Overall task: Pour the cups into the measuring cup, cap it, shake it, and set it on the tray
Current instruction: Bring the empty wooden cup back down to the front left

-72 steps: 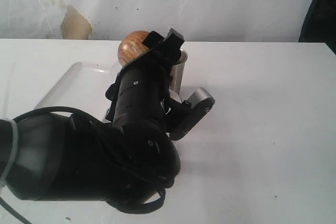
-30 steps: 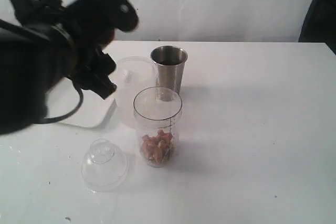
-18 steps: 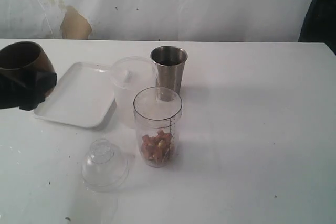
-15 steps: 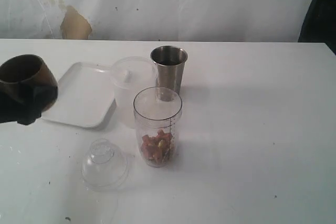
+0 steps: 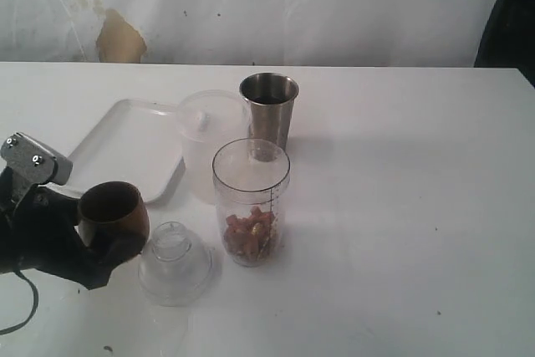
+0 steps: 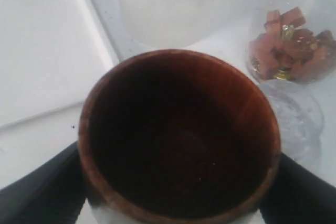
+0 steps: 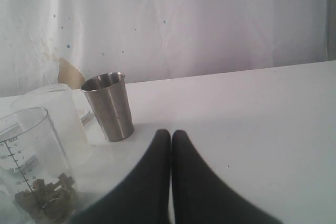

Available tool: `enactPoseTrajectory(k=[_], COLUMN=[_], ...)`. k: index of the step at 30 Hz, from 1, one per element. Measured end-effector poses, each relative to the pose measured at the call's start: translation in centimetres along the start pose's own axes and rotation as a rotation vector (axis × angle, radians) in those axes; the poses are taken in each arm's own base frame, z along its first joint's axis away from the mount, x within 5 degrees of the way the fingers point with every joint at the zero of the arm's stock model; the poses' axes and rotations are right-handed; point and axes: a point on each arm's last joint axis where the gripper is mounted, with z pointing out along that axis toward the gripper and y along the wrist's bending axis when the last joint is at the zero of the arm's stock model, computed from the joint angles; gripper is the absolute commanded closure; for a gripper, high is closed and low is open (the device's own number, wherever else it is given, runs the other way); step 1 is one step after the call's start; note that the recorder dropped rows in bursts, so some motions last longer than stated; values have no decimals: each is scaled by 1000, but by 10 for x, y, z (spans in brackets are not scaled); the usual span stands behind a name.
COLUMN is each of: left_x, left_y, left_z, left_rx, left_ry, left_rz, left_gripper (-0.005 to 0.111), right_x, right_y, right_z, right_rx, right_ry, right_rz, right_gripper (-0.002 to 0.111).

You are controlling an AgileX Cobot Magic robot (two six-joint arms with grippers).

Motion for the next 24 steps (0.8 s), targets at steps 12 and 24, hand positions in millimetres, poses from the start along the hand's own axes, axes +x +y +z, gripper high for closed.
enactPoseTrajectory(k=[12,24], left_x=[14,19], left_y=[19,22], left_z=[17,18], left_rx=[-150,-186], left_ry=[16,46], left_rz=[-92,-98], left_gripper=[107,39], right_x=[0,0], right_y=[0,0], right_z=[0,0], right_rx=[0,0], right_ry=[0,0], right_rz=[0,0], right_gripper=[108,108])
